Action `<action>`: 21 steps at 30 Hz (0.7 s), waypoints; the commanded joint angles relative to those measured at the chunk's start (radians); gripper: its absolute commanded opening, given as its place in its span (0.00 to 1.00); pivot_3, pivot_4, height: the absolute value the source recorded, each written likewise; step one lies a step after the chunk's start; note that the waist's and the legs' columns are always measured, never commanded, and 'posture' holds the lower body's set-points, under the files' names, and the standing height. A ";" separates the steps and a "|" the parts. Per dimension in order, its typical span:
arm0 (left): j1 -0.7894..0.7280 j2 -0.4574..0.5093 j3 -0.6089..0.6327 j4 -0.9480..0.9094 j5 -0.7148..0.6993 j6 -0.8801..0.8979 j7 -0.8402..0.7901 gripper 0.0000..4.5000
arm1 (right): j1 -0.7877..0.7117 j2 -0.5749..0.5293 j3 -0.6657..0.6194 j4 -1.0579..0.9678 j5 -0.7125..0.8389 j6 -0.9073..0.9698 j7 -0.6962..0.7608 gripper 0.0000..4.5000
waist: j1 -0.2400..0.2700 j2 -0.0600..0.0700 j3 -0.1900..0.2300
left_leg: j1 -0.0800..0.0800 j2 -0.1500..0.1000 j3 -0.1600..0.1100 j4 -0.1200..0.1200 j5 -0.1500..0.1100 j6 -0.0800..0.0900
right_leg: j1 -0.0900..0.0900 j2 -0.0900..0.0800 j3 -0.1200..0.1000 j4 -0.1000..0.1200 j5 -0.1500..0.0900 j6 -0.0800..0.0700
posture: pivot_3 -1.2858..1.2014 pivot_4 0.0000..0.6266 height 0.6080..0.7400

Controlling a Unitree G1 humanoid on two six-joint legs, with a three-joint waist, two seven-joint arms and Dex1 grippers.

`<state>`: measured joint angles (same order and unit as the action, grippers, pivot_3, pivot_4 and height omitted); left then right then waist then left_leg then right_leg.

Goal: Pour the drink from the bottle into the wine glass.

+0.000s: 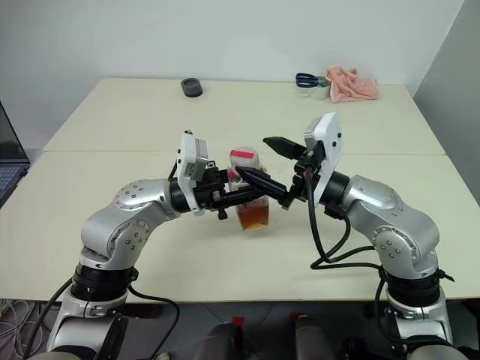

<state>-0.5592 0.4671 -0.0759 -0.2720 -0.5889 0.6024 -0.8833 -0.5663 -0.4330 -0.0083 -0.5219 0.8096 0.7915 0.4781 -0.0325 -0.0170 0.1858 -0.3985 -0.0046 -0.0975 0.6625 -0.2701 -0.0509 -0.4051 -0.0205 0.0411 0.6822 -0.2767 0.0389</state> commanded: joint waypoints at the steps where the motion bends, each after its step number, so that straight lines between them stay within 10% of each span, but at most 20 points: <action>1: -0.022 -0.002 0.015 -0.032 -0.011 -0.022 -0.006 0.40 | -0.003 -0.006 -0.032 -0.025 0.013 -0.012 -0.003 0.99 | 0.000 0.000 0.000 | 0.000 0.000 0.000 0.000 0.000 0.000 | 0.000 0.000 0.000 0.000 0.000 0.000 | 0.52 0.24 1.00; 21: -0.025 0.003 0.015 -0.029 -0.005 -0.022 -0.009 0.40 | 0.015 -0.031 -0.048 -0.052 0.098 0.014 0.004 0.99 | 0.000 0.000 0.000 | 0.000 0.000 0.000 0.000 0.000 0.000 | 0.000 0.000 0.000 0.000 0.000 0.000 | 0.52 0.24 1.00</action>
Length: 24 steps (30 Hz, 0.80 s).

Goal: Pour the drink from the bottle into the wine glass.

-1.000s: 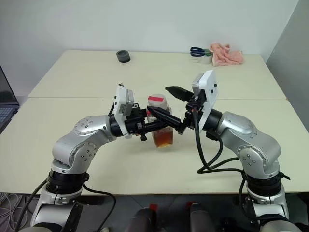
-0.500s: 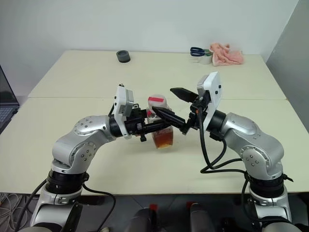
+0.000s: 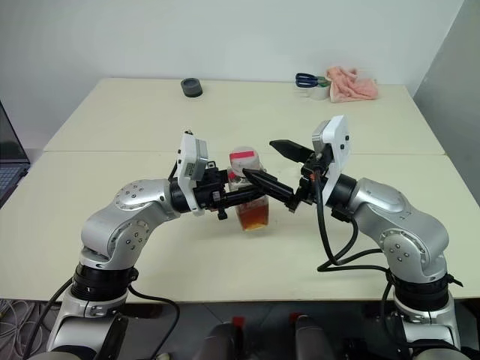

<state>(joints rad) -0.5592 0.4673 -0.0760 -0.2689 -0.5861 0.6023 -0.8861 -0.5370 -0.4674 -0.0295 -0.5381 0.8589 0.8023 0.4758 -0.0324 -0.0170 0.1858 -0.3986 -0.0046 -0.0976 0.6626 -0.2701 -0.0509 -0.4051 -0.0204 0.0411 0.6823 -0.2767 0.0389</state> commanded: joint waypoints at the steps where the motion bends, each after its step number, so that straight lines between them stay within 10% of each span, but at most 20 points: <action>1: -0.025 0.003 0.015 -0.033 -0.008 -0.021 -0.006 0.40 | -0.017 0.007 -0.026 -0.036 0.059 0.006 0.007 0.99 | 0.000 0.000 0.000 | 0.000 0.000 0.000 0.000 0.000 0.000 | 0.000 0.000 0.000 0.000 0.000 0.000 | 0.52 0.24 1.00; 14: -0.027 0.003 0.015 -0.041 -0.010 -0.014 0.001 0.40 | -0.085 0.069 0.041 0.033 -0.001 -0.031 0.023 0.99 | 0.000 0.000 0.000 | 0.000 0.000 0.000 0.000 0.000 0.000 | 0.000 0.000 0.000 0.000 0.000 0.000 | 0.52 0.24 1.00; 24: -0.028 0.006 0.017 -0.038 -0.010 -0.012 0.002 0.40 | -0.081 0.077 0.045 0.045 -0.020 -0.042 0.049 0.40 | 0.000 0.000 0.000 | 0.000 0.000 0.000 0.000 0.000 0.000 | 0.000 0.000 0.000 0.000 0.000 0.000 | 0.52 0.24 1.00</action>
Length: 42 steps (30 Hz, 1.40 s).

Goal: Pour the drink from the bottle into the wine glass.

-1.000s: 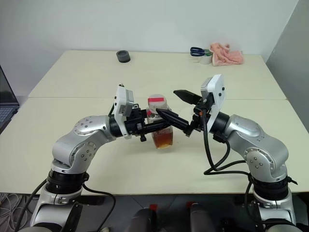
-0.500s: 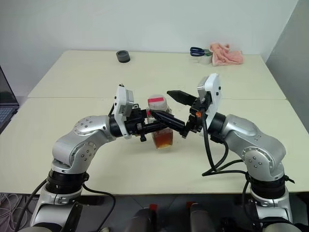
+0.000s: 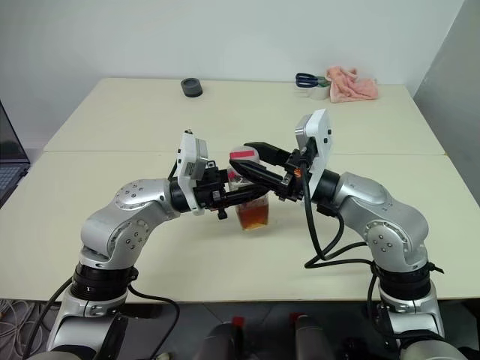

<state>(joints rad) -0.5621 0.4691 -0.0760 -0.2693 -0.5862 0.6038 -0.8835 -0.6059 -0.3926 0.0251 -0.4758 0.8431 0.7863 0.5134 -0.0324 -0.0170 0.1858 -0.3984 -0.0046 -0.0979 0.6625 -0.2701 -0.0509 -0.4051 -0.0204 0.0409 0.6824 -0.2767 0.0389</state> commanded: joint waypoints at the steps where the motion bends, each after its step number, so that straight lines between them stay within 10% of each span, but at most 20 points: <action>1: -0.025 0.004 0.017 -0.036 -0.010 -0.013 -0.001 0.40 | -0.015 0.005 -0.016 -0.017 -0.002 -0.027 0.008 0.40 | 0.000 0.000 0.000 | 0.000 0.000 0.000 0.000 0.000 0.000 | 0.000 0.000 0.000 0.000 0.000 0.000 | 0.52 0.24 1.00; 25: 0.101 0.120 0.027 -0.136 -0.084 0.016 -0.086 0.40 | -0.188 -0.125 -0.106 0.085 0.034 -0.071 0.167 0.40 | -0.001 0.001 0.001 | 0.001 0.000 0.002 0.000 0.000 0.000 | 0.000 0.000 0.001 0.000 0.000 0.000 | 0.52 0.24 1.00; 34: 0.108 0.099 0.033 -0.145 -0.072 0.007 -0.040 0.40 | -0.094 -0.124 -0.177 0.056 -0.076 -0.103 -0.004 0.40 | 0.004 0.001 0.001 | -0.001 0.000 0.000 0.000 0.000 0.000 | 0.000 -0.001 0.000 -0.001 0.000 0.000 | 0.52 0.24 1.00; 42: 0.101 0.043 0.015 -0.132 -0.056 -0.012 0.014 0.40 | 0.180 -0.158 -0.331 0.215 -0.471 -0.288 -0.318 0.40 | 0.006 0.001 0.001 | -0.001 -0.001 0.002 0.000 0.000 0.000 | 0.000 -0.002 0.001 0.000 0.000 0.000 | 0.52 0.24 1.00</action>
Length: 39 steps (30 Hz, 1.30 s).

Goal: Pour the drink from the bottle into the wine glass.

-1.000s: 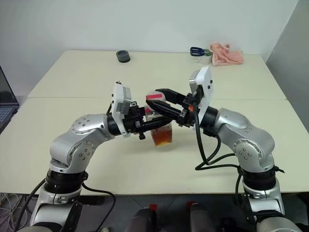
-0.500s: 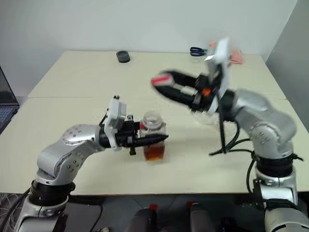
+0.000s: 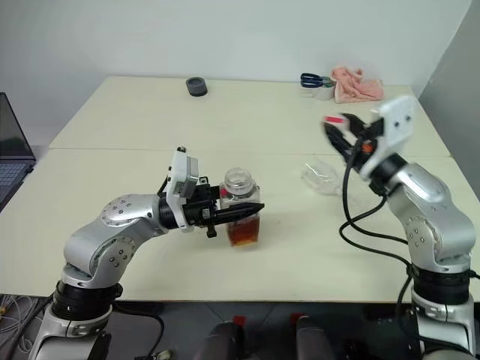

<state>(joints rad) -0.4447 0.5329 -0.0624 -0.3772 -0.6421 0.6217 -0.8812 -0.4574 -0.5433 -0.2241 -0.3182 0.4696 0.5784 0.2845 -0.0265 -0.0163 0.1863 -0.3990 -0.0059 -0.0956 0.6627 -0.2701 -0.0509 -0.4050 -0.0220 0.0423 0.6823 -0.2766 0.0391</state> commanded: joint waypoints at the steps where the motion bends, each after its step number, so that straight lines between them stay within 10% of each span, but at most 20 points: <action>1: -0.019 -0.029 -0.004 -0.023 0.003 -0.031 0.013 0.40 | 0.049 -0.006 -0.100 0.100 -0.122 -0.094 -0.110 0.40 | -0.001 0.000 0.000 | 0.000 0.000 0.001 0.000 0.000 0.000 | 0.000 0.000 0.000 0.000 0.000 0.000 | 0.52 0.24 1.00; 15: -0.039 -0.055 -0.015 -0.002 0.029 -0.048 0.015 0.40 | 0.131 0.147 -0.200 0.392 -0.176 -0.128 -0.265 0.40 | -0.009 0.001 0.000 | 0.003 0.001 0.004 0.000 0.000 0.000 | 0.000 0.002 0.004 0.002 0.000 0.000 | 0.52 0.24 1.00; 23: -0.043 -0.050 -0.014 -0.002 0.030 -0.045 0.022 0.40 | 0.149 0.144 -0.179 0.383 -0.214 -0.127 -0.285 0.99 | -0.007 0.001 0.000 | 0.003 0.001 0.004 0.000 0.000 0.000 | 0.000 0.002 0.004 0.002 0.000 0.000 | 0.52 0.24 1.00; 39: -0.059 -0.054 -0.013 0.012 0.034 -0.046 0.023 0.40 | 0.135 0.161 -0.151 0.319 -0.196 -0.072 -0.251 1.00 | -0.008 0.001 0.000 | 0.003 0.001 0.004 0.000 0.000 0.000 | 0.000 0.002 0.004 0.002 0.000 0.000 | 0.52 0.24 1.00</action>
<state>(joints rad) -0.4842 0.4800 -0.0942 -0.3465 -0.6086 0.5984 -0.8602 -0.3029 -0.3748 -0.3596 0.0367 0.2776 0.5282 0.0414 -0.0344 -0.0151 0.1860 -0.3963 -0.0045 -0.0918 0.6622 -0.2699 -0.0507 -0.4049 -0.0202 0.0458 0.6842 -0.2766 0.0390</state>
